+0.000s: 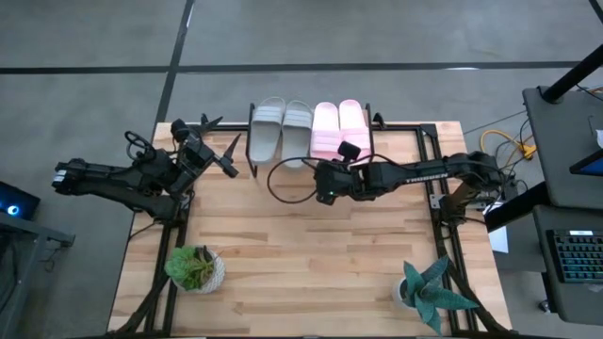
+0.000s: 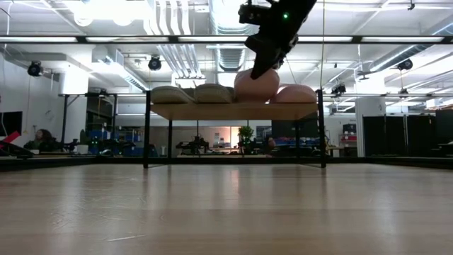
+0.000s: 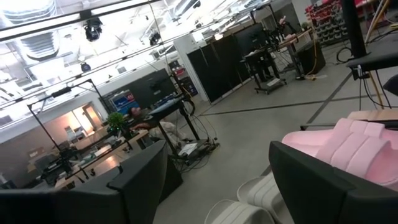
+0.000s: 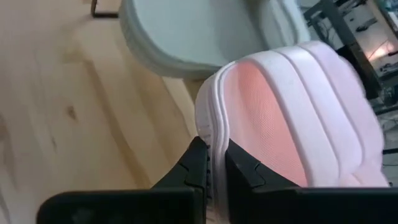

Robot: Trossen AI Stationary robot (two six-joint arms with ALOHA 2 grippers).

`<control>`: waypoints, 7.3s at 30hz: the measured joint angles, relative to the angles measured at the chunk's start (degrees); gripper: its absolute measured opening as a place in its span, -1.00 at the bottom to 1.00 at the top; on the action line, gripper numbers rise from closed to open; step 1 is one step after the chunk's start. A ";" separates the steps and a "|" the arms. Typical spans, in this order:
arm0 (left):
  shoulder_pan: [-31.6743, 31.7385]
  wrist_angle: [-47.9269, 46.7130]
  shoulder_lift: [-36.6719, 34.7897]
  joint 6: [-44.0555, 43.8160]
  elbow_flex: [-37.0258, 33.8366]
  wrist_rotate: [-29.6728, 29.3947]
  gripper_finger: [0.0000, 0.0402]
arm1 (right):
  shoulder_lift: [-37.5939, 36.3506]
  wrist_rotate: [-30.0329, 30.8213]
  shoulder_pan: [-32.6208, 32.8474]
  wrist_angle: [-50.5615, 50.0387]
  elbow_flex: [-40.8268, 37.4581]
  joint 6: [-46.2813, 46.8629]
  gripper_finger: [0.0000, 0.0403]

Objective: Pick and place slides into the shelf
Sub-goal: Put the pink slide on the shelf, then return to Home Position

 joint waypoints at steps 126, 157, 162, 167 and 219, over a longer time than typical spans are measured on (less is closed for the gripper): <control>0.04 -17.13 -42.54 -27.50 -41.11 41.78 -1.00 | -24.32 -26.58 0.27 37.18 -26.92 -17.10 -0.66; 0.04 -17.75 -42.58 -25.86 -41.40 40.96 -1.00 | -70.52 -36.99 0.38 55.81 -70.35 -12.65 -0.69; 0.04 -17.90 -42.54 -26.00 -40.83 40.96 -1.00 | -82.94 -31.99 0.36 42.44 -70.47 -13.28 -0.89; 0.04 -19.38 -42.55 -27.86 -40.94 41.02 -1.00 | -92.66 -33.07 0.45 36.18 -72.54 -12.98 -0.96; 0.04 -14.05 -41.22 -27.39 -44.08 54.48 -1.00 | -95.91 -37.39 0.45 32.10 -76.02 -11.14 -0.96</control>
